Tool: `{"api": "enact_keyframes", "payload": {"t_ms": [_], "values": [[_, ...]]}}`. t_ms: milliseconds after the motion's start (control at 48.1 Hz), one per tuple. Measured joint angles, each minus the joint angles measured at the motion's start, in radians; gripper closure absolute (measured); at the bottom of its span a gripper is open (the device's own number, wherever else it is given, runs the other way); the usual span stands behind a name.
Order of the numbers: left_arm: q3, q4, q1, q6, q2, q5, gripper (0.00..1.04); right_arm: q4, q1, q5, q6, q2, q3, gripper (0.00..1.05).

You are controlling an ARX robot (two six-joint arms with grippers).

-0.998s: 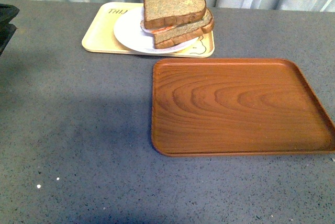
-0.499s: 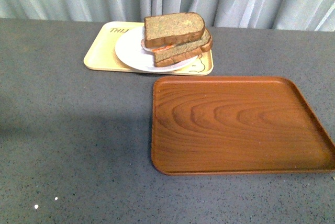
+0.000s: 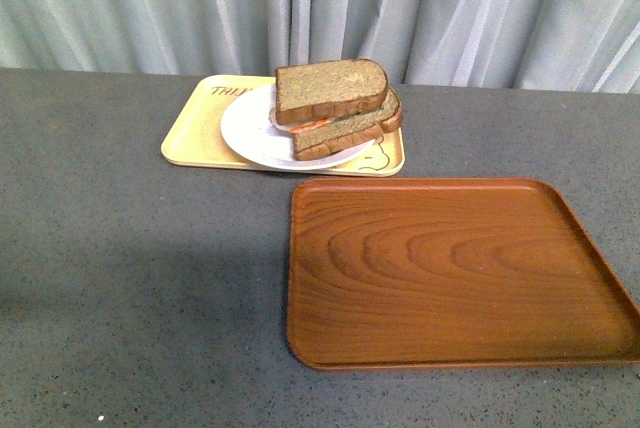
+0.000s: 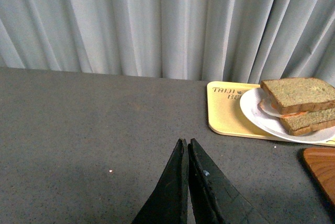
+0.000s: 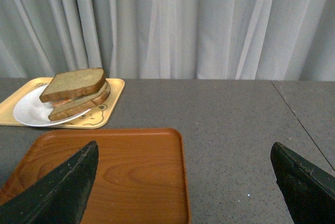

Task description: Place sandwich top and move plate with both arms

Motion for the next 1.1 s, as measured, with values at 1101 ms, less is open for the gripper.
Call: {"api": "enact_keyframes", "payload": {"t_ms": [1101], "values": [[0.0,-0.531,0.0,0.001,-0.509,0.0,1.03,0.0,0.0,0.0,0.0,0.0,0.0,0.09]]}}
